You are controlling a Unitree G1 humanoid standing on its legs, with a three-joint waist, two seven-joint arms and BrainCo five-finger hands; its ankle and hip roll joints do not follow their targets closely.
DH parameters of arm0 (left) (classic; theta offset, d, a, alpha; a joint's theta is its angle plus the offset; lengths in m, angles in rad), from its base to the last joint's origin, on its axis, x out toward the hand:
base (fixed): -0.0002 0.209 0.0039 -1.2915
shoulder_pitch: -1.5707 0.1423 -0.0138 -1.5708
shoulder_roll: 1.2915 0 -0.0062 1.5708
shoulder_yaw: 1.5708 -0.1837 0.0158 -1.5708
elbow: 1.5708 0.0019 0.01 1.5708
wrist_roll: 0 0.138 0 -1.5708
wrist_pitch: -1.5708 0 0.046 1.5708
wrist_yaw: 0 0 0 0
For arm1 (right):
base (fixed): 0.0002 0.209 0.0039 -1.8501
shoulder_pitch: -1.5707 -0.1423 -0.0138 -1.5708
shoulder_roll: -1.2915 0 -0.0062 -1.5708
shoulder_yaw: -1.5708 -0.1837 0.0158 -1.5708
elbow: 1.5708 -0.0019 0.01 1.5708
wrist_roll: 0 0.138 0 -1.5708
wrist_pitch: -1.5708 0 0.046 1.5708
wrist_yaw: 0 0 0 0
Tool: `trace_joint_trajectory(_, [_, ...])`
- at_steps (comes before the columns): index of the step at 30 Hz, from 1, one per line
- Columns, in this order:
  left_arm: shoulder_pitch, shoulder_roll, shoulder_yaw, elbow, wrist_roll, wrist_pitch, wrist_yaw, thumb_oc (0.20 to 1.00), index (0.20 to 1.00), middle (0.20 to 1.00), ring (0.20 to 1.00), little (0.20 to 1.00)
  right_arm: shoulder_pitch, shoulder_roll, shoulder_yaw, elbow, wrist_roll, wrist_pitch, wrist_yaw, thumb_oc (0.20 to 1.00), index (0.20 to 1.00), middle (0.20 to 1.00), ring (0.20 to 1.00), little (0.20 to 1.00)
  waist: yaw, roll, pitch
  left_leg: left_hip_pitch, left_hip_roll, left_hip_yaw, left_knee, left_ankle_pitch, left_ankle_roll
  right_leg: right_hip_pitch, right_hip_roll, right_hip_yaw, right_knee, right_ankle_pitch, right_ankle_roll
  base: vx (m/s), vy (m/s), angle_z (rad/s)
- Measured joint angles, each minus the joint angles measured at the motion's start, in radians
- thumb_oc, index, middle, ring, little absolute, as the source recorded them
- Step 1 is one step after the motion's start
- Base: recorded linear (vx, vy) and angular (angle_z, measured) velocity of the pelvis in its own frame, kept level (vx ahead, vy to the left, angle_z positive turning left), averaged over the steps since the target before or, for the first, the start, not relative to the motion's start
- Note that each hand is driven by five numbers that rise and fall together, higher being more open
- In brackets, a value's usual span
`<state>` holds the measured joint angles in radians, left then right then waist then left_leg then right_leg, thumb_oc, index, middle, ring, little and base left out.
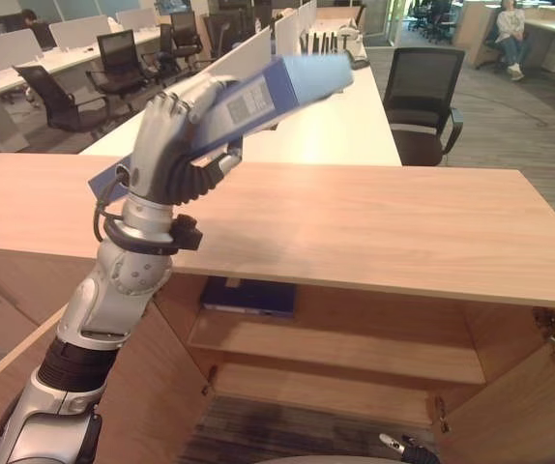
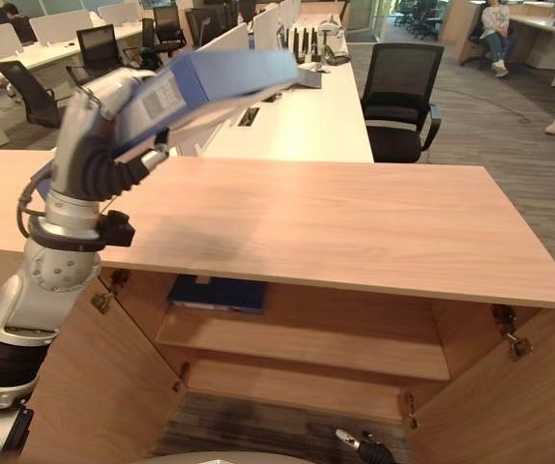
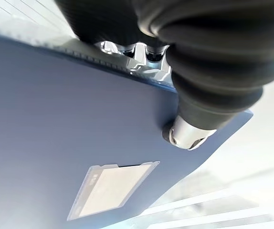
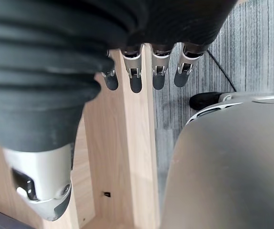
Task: Put the empty folder in the office cabinet
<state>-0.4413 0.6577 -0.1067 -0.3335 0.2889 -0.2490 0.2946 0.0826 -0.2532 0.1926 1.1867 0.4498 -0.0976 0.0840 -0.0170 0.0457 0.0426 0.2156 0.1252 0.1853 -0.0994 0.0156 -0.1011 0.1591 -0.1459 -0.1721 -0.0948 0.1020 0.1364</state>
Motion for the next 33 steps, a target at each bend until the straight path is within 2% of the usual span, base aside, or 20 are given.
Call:
trace_joint_trajectory(5, [0.000, -0.055, 0.007, -0.027, -0.279, -0.041, -0.056, 0.200, 0.200, 0.200, 0.200, 0.200, -0.012, -0.006, -0.001, 0.000, 0.000, 0.002, 0.003, 1.000, 1.000, 1.000, 1.000, 1.000, -0.001, 0.016, -0.010, -0.002, 0.000, -0.004, 0.000, 0.000, 0.000, 0.001, 0.000, -0.004, 0.000, 0.000, 0.000, -0.01, 0.000, 0.01])
trace_joint_trajectory(6, [0.000, -0.061, 0.008, -0.025, -0.429, -0.042, -0.099, 0.200, 0.200, 0.200, 0.200, 0.200, -0.012, -0.011, -0.001, 0.000, 0.000, 0.003, 0.004, 1.000, 1.000, 1.000, 1.000, 1.000, 0.000, 0.025, -0.016, -0.004, 0.000, -0.006, -0.001, 0.000, 0.000, 0.001, 0.000, -0.006, 0.000, 0.000, 0.000, -0.04, -0.004, 0.05])
trace_joint_trajectory(10, [0.001, -0.060, 0.009, -0.025, -0.672, -0.043, -0.180, 0.200, 0.200, 0.200, 0.200, 0.200, -0.012, -0.020, -0.001, 0.000, 0.000, 0.022, 0.004, 1.000, 1.000, 1.000, 1.000, 1.000, 0.002, 0.037, -0.024, -0.012, 0.000, -0.015, -0.001, 0.000, 0.000, -0.002, -0.001, -0.013, 0.000, 0.000, 0.000, 0.00, -0.004, 0.06])
trace_joint_trajectory(14, [0.010, -0.053, 0.010, -0.026, -0.836, -0.044, -0.252, 0.200, 0.200, 0.200, 0.200, 0.200, -0.012, -0.022, -0.001, 0.000, 0.000, 0.023, 0.006, 1.000, 1.000, 1.000, 1.000, 1.000, 0.007, 0.043, -0.027, -0.016, 0.000, -0.023, 0.000, 0.001, 0.000, 0.000, -0.001, -0.021, 0.000, -0.001, -0.001, -0.02, 0.000, 0.06])
trace_joint_trajectory(20, [0.125, -0.014, 0.013, -0.033, -1.152, -0.037, -0.372, 0.200, 0.200, 0.200, 0.200, 0.200, -0.008, -0.030, -0.003, 0.005, 0.001, 0.025, 0.016, 1.000, 1.000, 1.000, 1.000, 1.000, 0.021, 0.051, -0.021, -0.016, 0.000, -0.028, 0.000, 0.003, 0.000, 0.002, -0.001, -0.025, 0.000, -0.001, -0.001, 0.00, 0.000, 0.00])
trace_joint_trajectory(29, [0.243, 0.107, 0.078, -0.043, -1.384, -0.021, -0.444, 0.200, 0.200, 0.200, 0.200, 0.200, -0.004, -0.032, -0.003, 0.045, 0.001, 0.036, 0.026, 1.000, 1.000, 1.000, 1.000, 1.000, 0.041, 0.049, -0.016, -0.018, 0.000, -0.032, -0.001, 0.003, 0.000, 0.005, -0.001, -0.030, 0.000, -0.001, -0.001, 0.00, 0.001, 0.01])
trace_joint_trajectory(30, [0.271, 0.124, 0.078, -0.043, -1.438, -0.002, -0.463, 0.200, 0.200, 0.200, 0.200, 0.200, -0.004, -0.032, -0.003, 0.051, 0.001, 0.036, 0.026, 1.000, 1.000, 1.000, 1.000, 1.000, 0.049, 0.048, -0.015, -0.018, 0.000, -0.032, -0.001, 0.003, -0.001, 0.004, -0.001, -0.030, 0.000, -0.001, -0.001, 0.00, 0.000, 0.00])
trace_joint_trajectory(33, [0.299, 0.144, 0.067, -0.056, -1.468, 0.030, -0.477, 0.200, 0.200, 0.200, 0.200, 0.200, -0.007, -0.032, -0.003, 0.072, 0.001, 0.037, 0.026, 1.000, 1.000, 1.000, 1.000, 1.000, 0.059, 0.047, -0.015, -0.020, 0.000, -0.033, -0.001, 0.003, 0.000, 0.003, -0.001, -0.030, 0.000, -0.001, -0.001, 0.00, 0.000, 0.00])
